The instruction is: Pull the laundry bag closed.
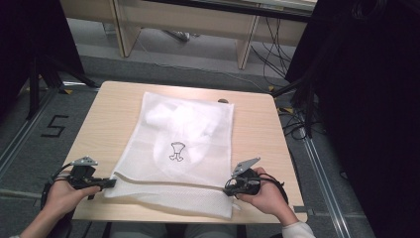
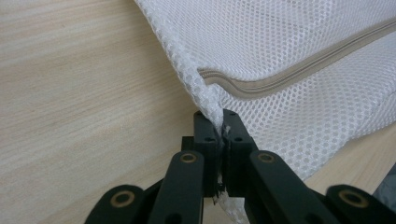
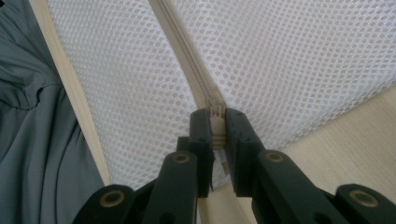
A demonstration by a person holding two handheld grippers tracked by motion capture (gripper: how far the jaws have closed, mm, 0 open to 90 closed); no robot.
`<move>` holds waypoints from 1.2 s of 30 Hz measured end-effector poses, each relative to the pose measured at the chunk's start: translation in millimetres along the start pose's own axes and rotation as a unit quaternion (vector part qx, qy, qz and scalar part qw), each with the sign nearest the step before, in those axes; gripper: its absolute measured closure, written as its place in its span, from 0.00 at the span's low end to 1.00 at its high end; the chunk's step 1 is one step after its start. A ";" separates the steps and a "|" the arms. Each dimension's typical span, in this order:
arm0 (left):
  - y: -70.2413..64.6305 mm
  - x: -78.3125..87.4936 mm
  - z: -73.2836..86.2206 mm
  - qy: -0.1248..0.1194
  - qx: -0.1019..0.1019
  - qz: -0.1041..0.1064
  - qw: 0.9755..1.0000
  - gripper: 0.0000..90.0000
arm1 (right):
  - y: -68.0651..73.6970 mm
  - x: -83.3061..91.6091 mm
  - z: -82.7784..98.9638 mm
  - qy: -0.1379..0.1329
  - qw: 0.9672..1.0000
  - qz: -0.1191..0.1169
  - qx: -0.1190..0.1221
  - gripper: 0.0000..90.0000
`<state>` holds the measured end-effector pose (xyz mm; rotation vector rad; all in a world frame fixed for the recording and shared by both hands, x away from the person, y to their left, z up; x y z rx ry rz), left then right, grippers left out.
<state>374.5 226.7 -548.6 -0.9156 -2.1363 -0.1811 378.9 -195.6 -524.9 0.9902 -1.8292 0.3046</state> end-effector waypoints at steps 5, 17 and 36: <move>1.0 1.9 1.3 0.008 -0.008 0.005 1.000 0.96 | -0.9 -0.7 2.5 0.008 1.000 -0.001 0.004 0.92; -2.4 -1.8 1.3 0.003 0.001 0.008 1.000 0.96 | -5.3 -0.9 10.9 0.020 1.000 0.006 -0.019 0.92; -3.8 -6.0 7.5 0.025 -0.018 0.014 0.999 0.87 | -7.5 -6.0 9.7 0.013 1.000 0.002 -0.027 0.90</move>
Point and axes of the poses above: each handheld gripper's, and its own axes: x roughly backward along the jaws, z roughly out of its underside, y roughly to its left, the point moved 7 cm from there along -x, roughly forward along the jaws, and after that the axes turned 12 degrees about -x, right-handed, at the moved point
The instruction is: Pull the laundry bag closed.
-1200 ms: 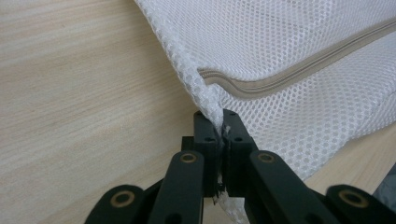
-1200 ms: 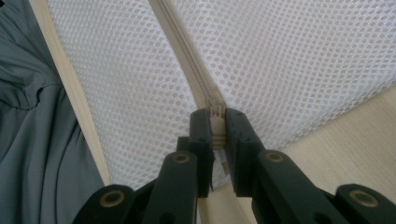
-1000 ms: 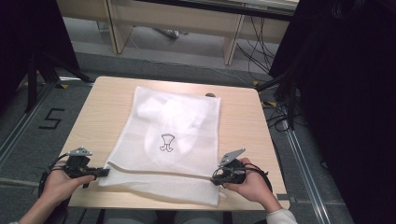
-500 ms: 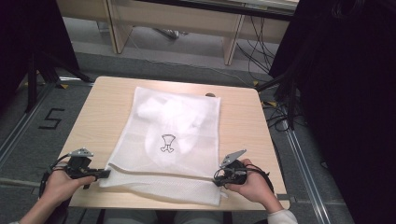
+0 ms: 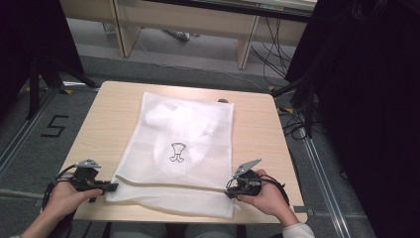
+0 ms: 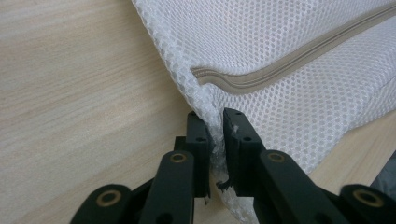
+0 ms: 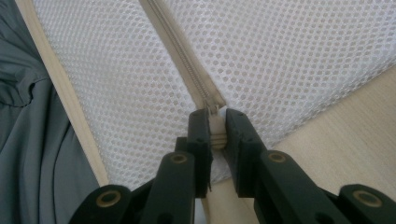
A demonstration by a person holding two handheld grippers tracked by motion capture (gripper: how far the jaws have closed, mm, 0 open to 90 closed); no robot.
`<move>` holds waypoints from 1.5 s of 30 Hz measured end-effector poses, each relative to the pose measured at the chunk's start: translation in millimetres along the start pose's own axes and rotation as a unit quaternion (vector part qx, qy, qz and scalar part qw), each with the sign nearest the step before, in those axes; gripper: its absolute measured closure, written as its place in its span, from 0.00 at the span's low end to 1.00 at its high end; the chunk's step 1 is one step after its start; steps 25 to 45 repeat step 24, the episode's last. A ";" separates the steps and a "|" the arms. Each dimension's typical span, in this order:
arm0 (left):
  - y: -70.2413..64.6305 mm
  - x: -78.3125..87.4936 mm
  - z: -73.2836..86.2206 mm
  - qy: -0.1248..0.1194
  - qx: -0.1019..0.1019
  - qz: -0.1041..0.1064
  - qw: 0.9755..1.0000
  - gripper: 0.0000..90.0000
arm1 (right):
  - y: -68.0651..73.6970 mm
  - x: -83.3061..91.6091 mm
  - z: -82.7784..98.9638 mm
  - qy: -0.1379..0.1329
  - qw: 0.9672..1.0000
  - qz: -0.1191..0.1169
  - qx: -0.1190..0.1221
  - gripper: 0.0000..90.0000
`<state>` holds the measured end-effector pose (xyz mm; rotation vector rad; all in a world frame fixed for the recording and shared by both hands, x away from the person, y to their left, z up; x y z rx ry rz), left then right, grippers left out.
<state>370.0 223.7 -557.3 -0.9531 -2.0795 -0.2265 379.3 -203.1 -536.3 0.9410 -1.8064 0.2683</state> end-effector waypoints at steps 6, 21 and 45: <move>-0.2 0.6 -0.2 0.001 0.007 -0.006 1.000 0.77 | -2.4 0.6 -2.3 -0.014 1.000 0.001 0.001 0.83; 7.7 10.9 -18.8 -0.087 -0.039 -0.061 0.994 0.34 | -20.5 13.7 -23.5 -0.171 0.978 0.018 -0.115 0.58; 7.2 12.6 -23.3 -0.106 -0.035 -0.069 0.991 0.36 | -24.3 19.0 -22.1 -0.164 0.978 0.017 -0.130 0.58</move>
Point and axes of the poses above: each handheld gripper's, and its own axes: x roughly backward along the jaws, z roughly out of its underside, y roughly to its left, the point moved 7 cm from there along -x, roughly forward along the jaws, and after that the axes turned 12 degrees about -x, right-handed, at the moved point
